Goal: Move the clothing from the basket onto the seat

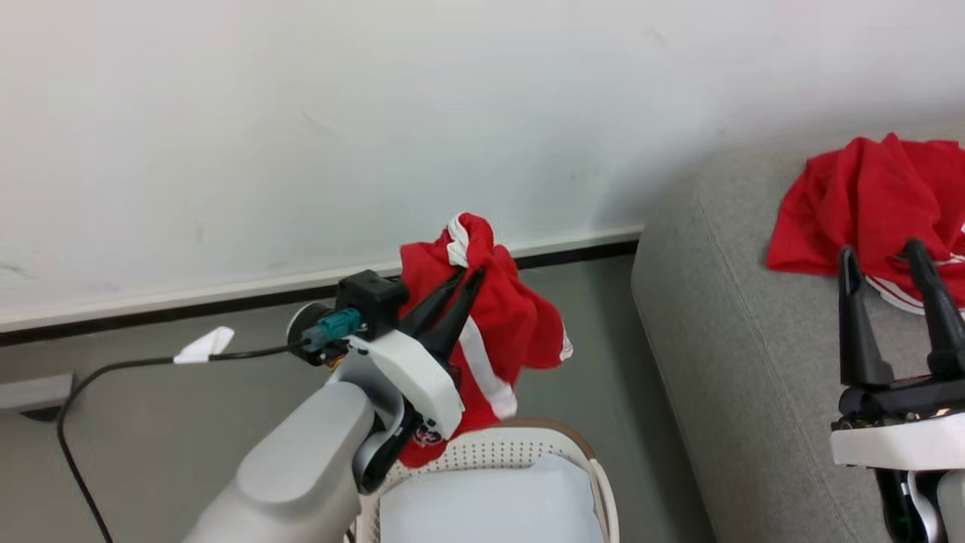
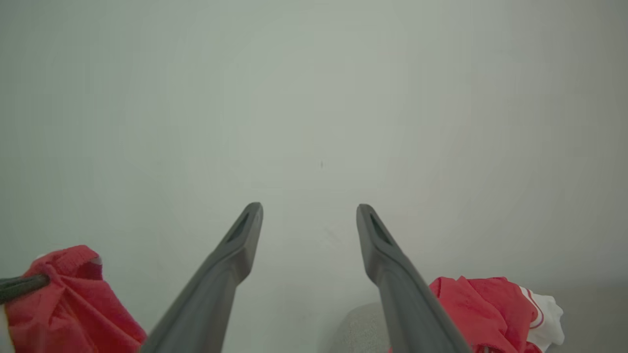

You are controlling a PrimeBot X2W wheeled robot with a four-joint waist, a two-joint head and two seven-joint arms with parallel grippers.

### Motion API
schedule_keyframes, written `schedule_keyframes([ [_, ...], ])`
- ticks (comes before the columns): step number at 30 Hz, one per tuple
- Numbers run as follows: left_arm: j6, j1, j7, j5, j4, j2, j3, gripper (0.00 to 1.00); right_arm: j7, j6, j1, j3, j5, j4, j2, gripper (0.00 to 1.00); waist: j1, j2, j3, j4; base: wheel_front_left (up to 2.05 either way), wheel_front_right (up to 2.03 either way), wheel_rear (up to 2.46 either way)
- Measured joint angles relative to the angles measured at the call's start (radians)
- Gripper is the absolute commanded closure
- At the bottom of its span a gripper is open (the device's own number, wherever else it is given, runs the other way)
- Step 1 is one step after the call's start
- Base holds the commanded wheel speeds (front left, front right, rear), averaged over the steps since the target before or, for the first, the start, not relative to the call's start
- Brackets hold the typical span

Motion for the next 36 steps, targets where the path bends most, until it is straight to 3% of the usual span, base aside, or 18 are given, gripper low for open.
schedule_keyframes([
  [12, 0.053, 0.018, 0.039, -0.014, -0.245, 0.040, 0.045, 1.00, 0.000, 0.000, 0.037, 0.064, 0.028, 0.040, -0.004, 0.00, 0.0001, 0.0000, -0.076, 0.023, 0.00, 0.00, 0.00],
  [24, 0.084, 0.032, 0.077, -0.021, -0.330, 0.066, 0.040, 1.00, 0.000, 0.000, 0.042, 0.164, 0.054, 0.055, -0.024, 0.00, 0.0002, 0.0000, -0.087, 0.021, 0.00, 0.00, 0.00],
  [29, 0.084, 0.032, 0.077, -0.020, -0.338, 0.067, 0.032, 1.00, 0.000, 0.000, 0.011, 0.293, 0.076, 0.068, -0.057, 0.00, 0.0003, 0.0000, -0.083, 0.025, 0.00, 0.00, 0.00],
  [36, 0.074, 0.032, 0.079, -0.016, -0.351, 0.053, -0.002, 1.00, 0.000, 0.000, -0.089, 0.572, 0.131, 0.137, -0.088, 0.00, 0.0003, 0.0000, -0.080, 0.040, 0.00, 0.00, 0.00],
])
